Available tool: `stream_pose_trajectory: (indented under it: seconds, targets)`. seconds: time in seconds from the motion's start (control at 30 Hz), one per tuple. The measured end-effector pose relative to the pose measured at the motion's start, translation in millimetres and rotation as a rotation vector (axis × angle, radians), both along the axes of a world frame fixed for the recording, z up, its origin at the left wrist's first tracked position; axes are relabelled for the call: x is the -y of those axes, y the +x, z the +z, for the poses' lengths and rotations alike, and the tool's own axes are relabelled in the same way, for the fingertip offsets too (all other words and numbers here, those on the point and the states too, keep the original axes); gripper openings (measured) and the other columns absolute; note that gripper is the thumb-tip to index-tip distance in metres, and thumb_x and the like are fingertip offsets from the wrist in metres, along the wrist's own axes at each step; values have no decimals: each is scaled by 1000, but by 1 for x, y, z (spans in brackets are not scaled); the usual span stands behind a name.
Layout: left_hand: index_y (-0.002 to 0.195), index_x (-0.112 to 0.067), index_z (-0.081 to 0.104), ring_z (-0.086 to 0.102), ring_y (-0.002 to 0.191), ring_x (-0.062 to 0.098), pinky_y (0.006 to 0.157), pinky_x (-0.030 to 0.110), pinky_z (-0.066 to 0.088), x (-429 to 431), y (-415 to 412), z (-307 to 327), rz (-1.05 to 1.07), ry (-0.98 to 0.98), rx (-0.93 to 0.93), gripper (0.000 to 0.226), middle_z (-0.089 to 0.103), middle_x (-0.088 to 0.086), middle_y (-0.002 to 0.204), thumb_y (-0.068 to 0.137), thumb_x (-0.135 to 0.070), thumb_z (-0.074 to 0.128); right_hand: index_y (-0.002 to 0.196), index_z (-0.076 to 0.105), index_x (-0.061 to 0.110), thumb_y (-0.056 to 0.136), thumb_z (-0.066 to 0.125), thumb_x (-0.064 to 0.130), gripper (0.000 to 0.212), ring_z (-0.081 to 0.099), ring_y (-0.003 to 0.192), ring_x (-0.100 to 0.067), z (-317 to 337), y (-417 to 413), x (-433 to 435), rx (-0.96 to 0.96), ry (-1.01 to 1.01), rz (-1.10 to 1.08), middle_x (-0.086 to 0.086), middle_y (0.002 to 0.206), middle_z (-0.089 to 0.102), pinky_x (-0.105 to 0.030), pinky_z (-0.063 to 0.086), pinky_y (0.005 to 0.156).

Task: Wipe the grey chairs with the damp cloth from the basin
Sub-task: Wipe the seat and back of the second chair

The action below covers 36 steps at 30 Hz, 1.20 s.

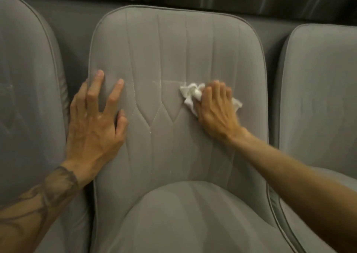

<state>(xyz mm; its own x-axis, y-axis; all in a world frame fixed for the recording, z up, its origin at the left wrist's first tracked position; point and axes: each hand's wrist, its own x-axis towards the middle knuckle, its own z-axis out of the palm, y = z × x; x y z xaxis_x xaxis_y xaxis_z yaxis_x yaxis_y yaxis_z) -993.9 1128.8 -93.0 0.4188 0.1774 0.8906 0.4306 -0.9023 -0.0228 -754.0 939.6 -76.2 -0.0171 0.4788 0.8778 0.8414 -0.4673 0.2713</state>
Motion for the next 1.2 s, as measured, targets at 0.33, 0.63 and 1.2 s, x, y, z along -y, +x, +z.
stream_pose_trajectory:
  seconds: [0.33, 0.63, 1.2]
  targets:
    - [164, -21, 31, 33, 149, 49, 122, 56, 29, -1, 2, -2, -6, 8, 15, 62, 25, 22, 168, 103, -28, 45, 111, 41, 11, 102, 50, 31, 24, 47, 92, -33, -21, -10, -11, -71, 117, -13, -21, 106, 56, -45, 35, 81]
    - [164, -22, 30, 31, 150, 47, 124, 55, 27, -1, 1, -1, -1, 5, 16, 64, 23, 21, 169, 103, -27, 47, 112, 39, 11, 105, 40, 39, 29, 41, 95, -31, 28, 11, -17, -109, 381, -118, -21, 106, 54, -43, 33, 85]
    - [163, -22, 30, 31, 150, 48, 125, 54, 26, 0, 2, -3, -4, 18, 25, 63, 22, 22, 169, 103, -26, 47, 109, 51, 8, 100, 58, 32, 26, 46, 90, -31, -83, -15, 21, -67, -72, -75, -18, 105, 56, -43, 33, 81]
